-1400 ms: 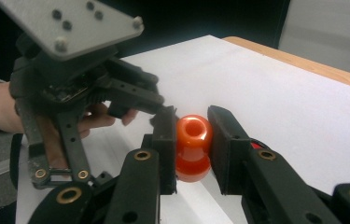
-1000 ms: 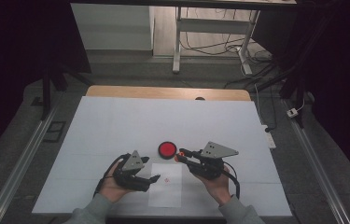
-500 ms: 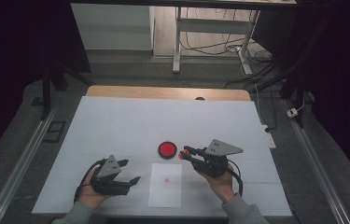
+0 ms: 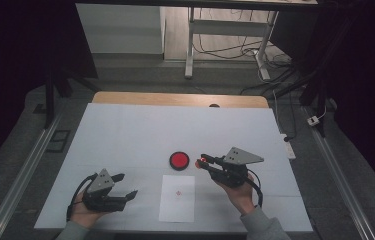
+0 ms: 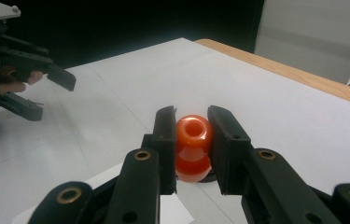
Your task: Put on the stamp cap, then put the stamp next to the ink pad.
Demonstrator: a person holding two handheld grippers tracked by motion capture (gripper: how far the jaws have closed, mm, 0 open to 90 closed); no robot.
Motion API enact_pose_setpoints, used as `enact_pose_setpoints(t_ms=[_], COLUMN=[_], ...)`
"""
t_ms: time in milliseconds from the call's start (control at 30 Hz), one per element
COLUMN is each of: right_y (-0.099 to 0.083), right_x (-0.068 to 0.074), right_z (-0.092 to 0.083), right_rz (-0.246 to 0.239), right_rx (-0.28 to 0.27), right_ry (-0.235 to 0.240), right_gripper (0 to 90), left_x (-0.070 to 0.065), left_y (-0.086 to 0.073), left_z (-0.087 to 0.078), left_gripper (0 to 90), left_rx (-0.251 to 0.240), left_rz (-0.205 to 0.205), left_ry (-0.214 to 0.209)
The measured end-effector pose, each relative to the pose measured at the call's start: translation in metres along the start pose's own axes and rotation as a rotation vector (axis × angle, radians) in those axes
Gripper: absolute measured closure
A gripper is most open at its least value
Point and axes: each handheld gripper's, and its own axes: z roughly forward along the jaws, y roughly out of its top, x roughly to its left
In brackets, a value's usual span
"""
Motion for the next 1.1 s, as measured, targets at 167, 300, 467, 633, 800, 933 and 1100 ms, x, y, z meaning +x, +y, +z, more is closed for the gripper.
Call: enact_pose_setpoints(t_ms=[167, 300, 467, 633, 800, 933, 1100], right_y=[0.0, 0.0, 0.0, 0.0, -0.001, -0.001, -0.001], right_x=[-0.003, -0.005, -0.009, -0.012, -0.017, -0.02, -0.025], right_z=[-0.001, -0.002, -0.003, -0.002, 0.001, 0.007, 0.012], right_rz=[0.006, 0.008, 0.01, 0.012, 0.017, 0.02, 0.023], right_rx=[0.0, -0.001, 0.001, -0.001, 0.014, 0.018, 0.033], right_ry=[-0.01, -0.018, -0.034, -0.047, -0.067, -0.078, -0.087], right_gripper=[72.6, 72.6, 72.6, 72.5, 72.6, 72.5, 72.6], left_x=[-0.001, 0.0, 0.001, 0.002, 0.002, 0.003, 0.002], left_y=[0.001, 0.002, 0.002, 0.002, 0.002, 0.002, 0.002], left_z=[0.002, 0.004, 0.004, 0.004, 0.005, 0.006, 0.005], left_gripper=[25.3, 25.3, 25.3, 25.7, 25.7, 25.7, 25.7], left_rx=[-0.001, -0.002, -0.003, -0.008, -0.008, -0.009, -0.011], left_rz=[0.004, 0.003, -0.002, -0.008, -0.01, -0.014, -0.013], left_ry=[-0.004, -0.002, -0.002, 0.001, -0.005, -0.005, -0.006])
